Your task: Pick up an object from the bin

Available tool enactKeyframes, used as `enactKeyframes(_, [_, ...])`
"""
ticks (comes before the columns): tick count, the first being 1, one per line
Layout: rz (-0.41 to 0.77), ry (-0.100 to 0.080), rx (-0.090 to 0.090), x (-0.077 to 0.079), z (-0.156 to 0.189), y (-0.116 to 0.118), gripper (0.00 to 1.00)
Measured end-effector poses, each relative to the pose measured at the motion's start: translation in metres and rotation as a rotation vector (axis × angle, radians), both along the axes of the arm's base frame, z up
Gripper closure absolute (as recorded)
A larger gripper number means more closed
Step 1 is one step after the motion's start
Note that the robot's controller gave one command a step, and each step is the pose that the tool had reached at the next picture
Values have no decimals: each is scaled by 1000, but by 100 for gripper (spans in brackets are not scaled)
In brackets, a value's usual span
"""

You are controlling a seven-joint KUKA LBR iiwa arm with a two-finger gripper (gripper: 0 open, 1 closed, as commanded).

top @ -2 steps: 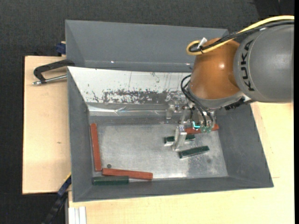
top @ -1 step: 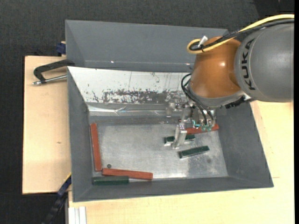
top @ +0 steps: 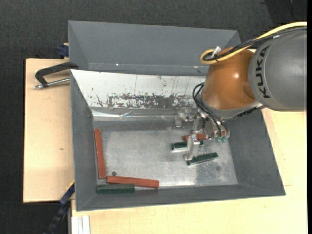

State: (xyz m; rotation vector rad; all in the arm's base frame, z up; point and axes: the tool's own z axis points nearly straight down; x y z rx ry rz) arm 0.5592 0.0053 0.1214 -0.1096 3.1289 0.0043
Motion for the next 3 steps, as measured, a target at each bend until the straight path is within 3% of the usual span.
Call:
enactKeyframes(1, [94,3,-3,-20,-48,-52,100])
enactKeyframes(2, [94,3,-3,-20,-48,-52,100])
enactKeyframes(3, [131,-4,-5,-50,131,-56,100])
